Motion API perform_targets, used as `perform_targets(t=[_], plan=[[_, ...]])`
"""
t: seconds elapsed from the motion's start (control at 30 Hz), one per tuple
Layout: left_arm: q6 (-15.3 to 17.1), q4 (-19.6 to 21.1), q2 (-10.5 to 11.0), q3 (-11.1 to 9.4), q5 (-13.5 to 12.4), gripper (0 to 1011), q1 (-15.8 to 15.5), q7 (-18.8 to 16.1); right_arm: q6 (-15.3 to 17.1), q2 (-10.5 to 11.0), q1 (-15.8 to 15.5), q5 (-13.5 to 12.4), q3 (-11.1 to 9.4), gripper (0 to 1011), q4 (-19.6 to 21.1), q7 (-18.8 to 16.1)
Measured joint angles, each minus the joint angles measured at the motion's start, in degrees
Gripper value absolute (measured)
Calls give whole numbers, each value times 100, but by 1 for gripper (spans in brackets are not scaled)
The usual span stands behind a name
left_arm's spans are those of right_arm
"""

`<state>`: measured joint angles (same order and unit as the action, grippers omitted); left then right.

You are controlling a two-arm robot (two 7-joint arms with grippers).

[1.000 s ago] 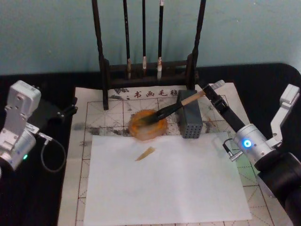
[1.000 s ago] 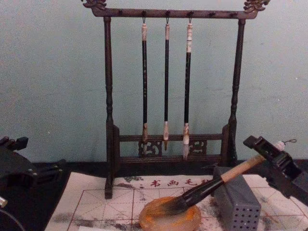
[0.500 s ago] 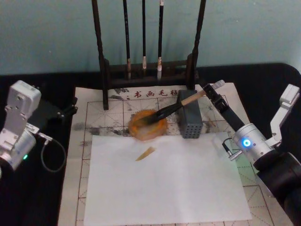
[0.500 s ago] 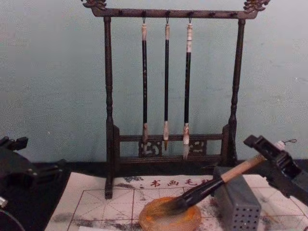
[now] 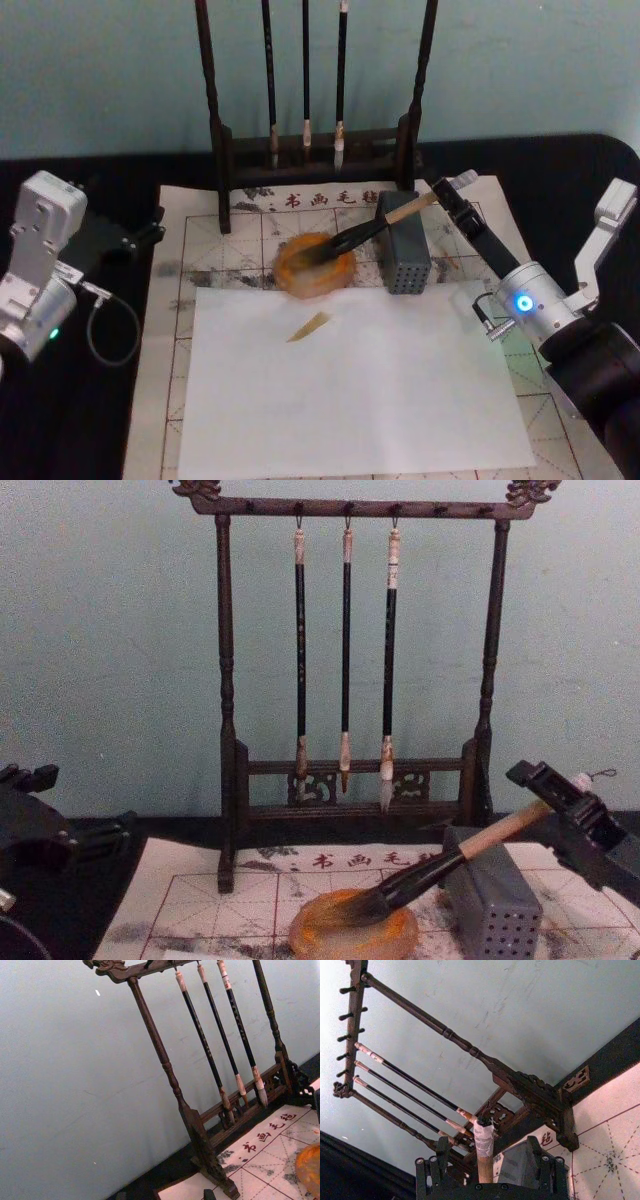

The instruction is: Pick up the brush from the inkstone, write on the paper, then place the brush back to its original position.

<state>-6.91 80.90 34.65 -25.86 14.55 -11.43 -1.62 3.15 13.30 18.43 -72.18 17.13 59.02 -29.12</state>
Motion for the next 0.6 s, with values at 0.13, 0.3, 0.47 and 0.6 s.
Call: perform_targets(t=[0.13, 0.3, 0.47, 0.6], plan=[[0, 0, 0, 0, 0, 1001, 0, 0, -2, 0, 0, 6, -2, 1000, -1, -2], [0, 0, 0, 0, 0, 1001, 0, 0, -3, 0, 0, 12, -4, 1000, -1, -4], [0, 0, 0, 0, 0, 1001, 0, 0, -6, 0, 0, 15, -4, 1000, -1, -7], [0, 0, 0, 0, 0, 1001, 0, 0, -7, 0, 0, 18, -4, 932, -1, -8]])
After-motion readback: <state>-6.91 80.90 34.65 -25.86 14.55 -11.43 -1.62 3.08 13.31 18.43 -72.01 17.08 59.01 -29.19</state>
